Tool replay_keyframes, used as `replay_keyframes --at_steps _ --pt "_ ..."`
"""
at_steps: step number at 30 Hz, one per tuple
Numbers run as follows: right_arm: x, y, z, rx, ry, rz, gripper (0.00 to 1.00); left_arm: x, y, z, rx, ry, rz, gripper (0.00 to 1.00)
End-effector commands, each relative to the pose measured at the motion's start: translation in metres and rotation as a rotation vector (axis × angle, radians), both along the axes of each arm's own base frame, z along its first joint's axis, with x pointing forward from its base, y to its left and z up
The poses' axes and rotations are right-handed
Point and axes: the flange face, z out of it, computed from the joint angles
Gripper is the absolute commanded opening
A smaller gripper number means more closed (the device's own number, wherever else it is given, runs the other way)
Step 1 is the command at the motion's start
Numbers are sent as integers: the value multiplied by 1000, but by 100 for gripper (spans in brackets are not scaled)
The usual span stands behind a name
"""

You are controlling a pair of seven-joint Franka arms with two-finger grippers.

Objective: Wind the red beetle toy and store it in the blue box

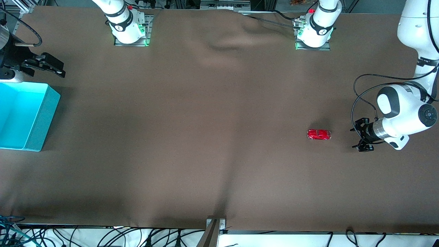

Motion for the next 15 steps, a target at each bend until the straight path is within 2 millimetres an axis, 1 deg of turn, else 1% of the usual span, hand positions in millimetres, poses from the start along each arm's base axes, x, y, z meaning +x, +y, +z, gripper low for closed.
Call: replay_keyframes --at_steps 1,15 --pt "1 2 3 8 -5 -1 100 -1 1 12 10 8 -23 83" --pt "0 2 3 8 -4 -2 100 4 -6 12 10 3 -38 83"
